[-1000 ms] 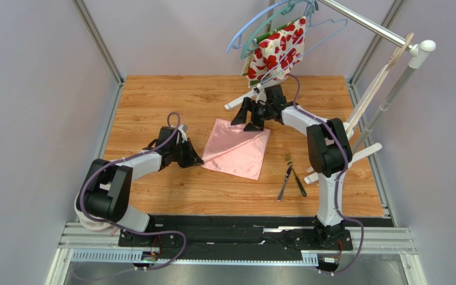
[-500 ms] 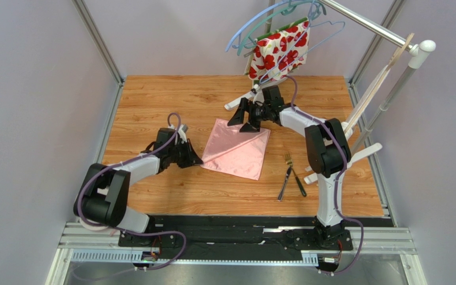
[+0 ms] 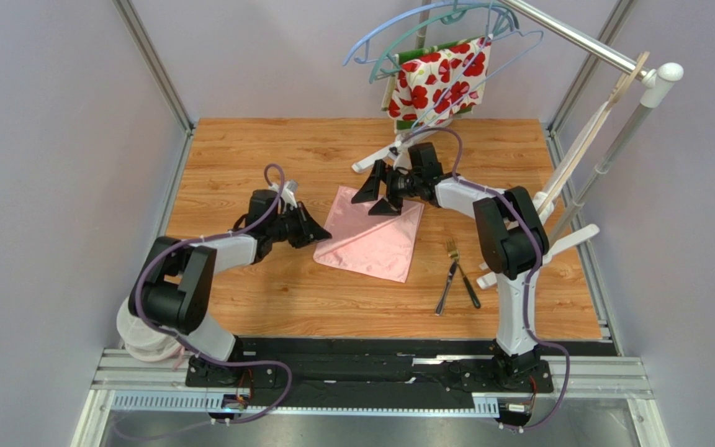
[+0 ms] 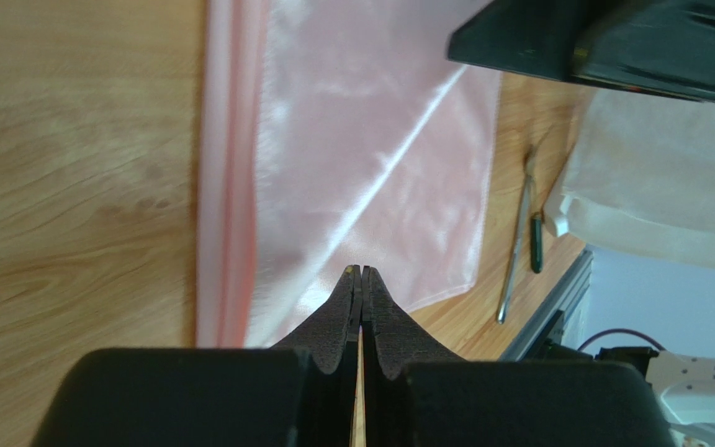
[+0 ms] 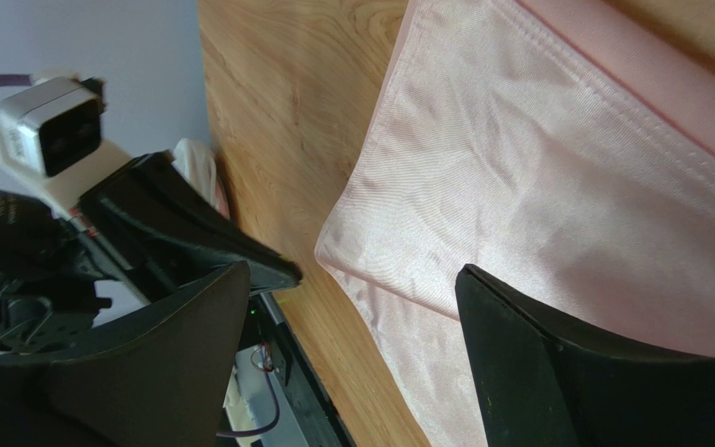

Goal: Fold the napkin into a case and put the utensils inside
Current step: Smooth out the upper triangle-folded napkin at the center of the board.

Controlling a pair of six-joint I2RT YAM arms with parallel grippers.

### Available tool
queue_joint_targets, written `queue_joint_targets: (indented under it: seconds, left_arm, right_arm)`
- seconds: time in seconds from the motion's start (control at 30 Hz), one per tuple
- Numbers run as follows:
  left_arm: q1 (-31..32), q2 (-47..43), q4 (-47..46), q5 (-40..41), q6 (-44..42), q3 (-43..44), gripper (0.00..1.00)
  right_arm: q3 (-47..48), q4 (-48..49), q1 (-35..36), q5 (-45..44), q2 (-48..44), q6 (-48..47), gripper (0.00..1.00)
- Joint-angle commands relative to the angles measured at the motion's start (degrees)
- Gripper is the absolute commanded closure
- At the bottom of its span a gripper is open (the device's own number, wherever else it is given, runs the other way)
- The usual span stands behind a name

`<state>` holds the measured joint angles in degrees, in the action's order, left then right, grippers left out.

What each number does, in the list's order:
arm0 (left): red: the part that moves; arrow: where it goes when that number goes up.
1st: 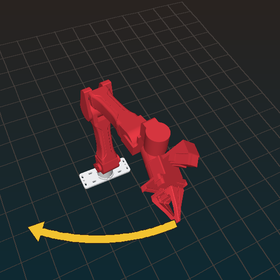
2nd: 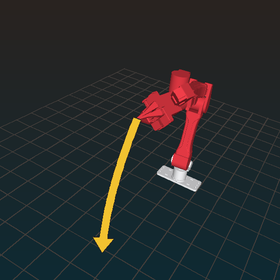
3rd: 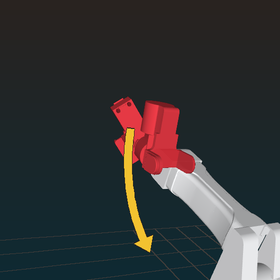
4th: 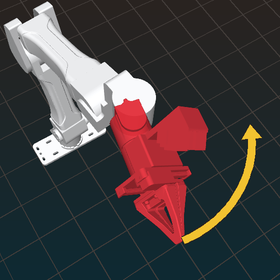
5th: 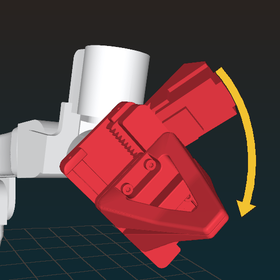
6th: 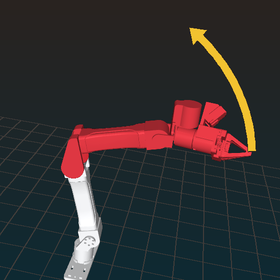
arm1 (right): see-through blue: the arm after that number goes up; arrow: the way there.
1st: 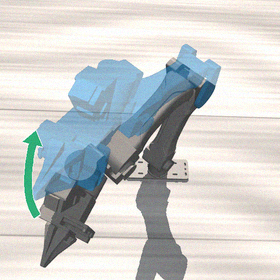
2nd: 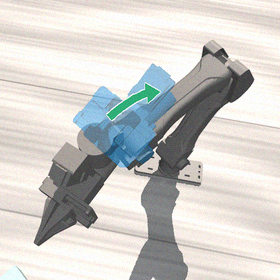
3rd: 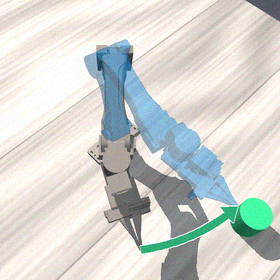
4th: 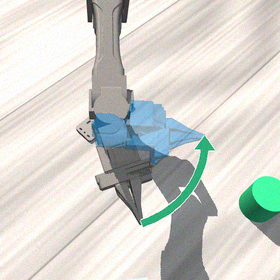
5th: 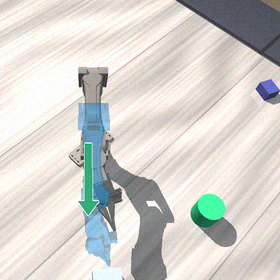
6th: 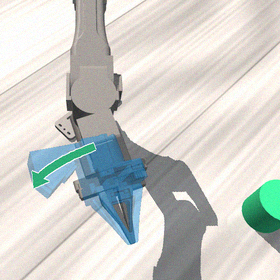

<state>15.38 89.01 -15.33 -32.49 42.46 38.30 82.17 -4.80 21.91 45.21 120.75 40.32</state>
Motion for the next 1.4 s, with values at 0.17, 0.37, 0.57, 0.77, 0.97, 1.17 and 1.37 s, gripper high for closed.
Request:
queue_joint_targets:
  seconds: [0.17,0.37,0.57,0.77,0.97,1.17,1.37]
  left_arm:
    - [-1.05,4.85,-4.89,5.06,4.39,-4.90,0.97]
    - [-1.05,8.19,5.31,9.64,5.44,-2.88,1.00]
    - [-1.05,10.56,6.46,11.22,6.15,-3.76,1.00]
    - [-1.14,9.16,5.05,12.54,6.24,-6.48,1.00]
    - [-1.31,8.20,5.22,12.28,4.13,-7.19,1.00]
    - [0.09,-0.22,9.87,8.67,-3.07,-3.16,0.97]
    - [2.64,-6.14,11.12,5.43,-3.00,3.96,0.86]
  right_arm:
    - [-8.69,20.35,1.12,4.98,1.06,8.91,0.09]
    - [-11.41,25.62,-1.25,6.47,3.35,10.22,0.09]
    - [-13.96,27.56,-4.85,7.08,3.70,8.20,0.09]
    - [-15.90,29.93,-9.86,8.49,5.11,6.88,0.09]
    - [-15.55,30.90,-13.90,9.46,5.90,6.09,0.09]
    - [-12.75,20.38,-13.40,7.00,0.29,0.40,0.08]
    - [-11.94,11.39,-9.97,0.67,-8.33,-1.20,0.08]
